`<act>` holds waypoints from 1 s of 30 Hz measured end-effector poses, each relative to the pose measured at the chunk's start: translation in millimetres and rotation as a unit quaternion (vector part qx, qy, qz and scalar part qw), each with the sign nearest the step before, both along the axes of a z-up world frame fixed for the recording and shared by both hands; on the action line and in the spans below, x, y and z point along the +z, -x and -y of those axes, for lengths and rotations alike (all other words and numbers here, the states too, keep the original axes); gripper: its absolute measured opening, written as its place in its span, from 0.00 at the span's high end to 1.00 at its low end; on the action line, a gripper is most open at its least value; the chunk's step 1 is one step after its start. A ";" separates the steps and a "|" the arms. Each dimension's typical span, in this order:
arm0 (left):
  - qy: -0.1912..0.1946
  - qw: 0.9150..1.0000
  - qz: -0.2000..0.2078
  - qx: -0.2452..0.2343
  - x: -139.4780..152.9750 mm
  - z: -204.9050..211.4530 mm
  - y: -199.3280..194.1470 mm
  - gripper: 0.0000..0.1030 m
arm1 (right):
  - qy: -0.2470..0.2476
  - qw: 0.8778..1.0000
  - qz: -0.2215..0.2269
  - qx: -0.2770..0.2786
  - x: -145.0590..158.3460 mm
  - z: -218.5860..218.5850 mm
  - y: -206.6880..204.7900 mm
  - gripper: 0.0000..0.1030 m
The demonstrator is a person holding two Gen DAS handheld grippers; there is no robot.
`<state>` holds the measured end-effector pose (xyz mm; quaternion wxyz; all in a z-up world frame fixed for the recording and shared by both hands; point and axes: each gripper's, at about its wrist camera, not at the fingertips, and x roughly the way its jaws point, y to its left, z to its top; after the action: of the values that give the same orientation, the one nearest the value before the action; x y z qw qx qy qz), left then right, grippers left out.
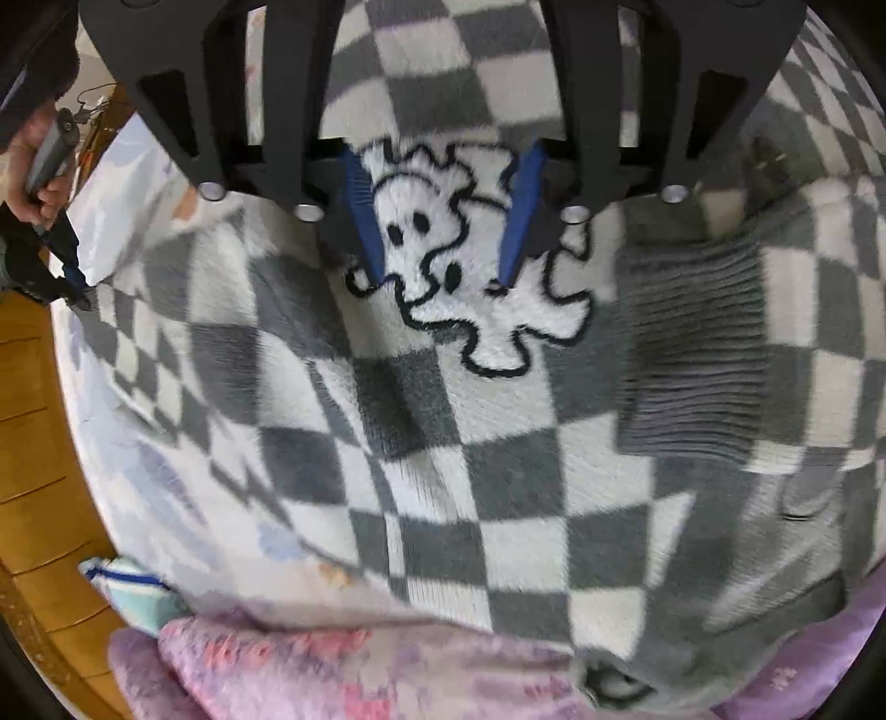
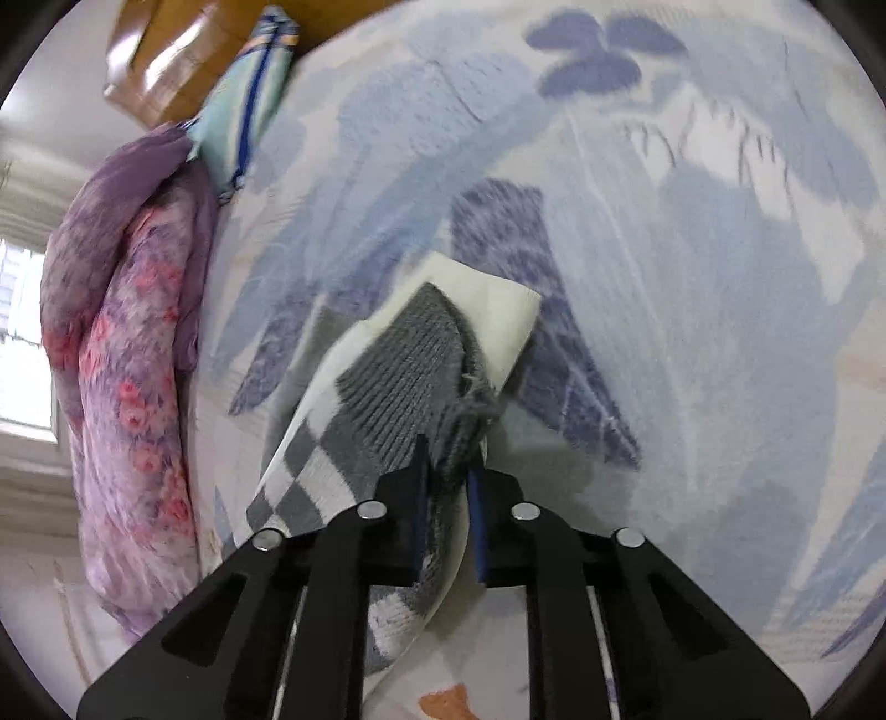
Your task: Fold large clothes
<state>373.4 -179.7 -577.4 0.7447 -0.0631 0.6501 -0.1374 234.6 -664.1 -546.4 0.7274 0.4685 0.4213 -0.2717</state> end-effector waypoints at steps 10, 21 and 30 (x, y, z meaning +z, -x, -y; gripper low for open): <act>-0.008 0.996 0.034 0.082 60.0 -103.9 19.2 0.46 | 0.079 0.992 0.030 0.089 80.4 -63.7 -30.3 0.90; -0.040 0.978 0.043 0.199 90.5 -261.9 39.3 0.46 | 0.105 0.928 0.174 0.313 202.0 -291.3 -93.2 0.91; -0.038 0.976 0.045 0.212 109.5 -353.6 68.0 0.43 | 0.031 0.893 0.137 0.427 158.8 -510.6 -98.4 0.90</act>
<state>305.4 173.9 -467.9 0.7874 -0.1647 0.5924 0.0453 333.0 -153.5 -387.6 0.8382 0.2532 0.4680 0.1193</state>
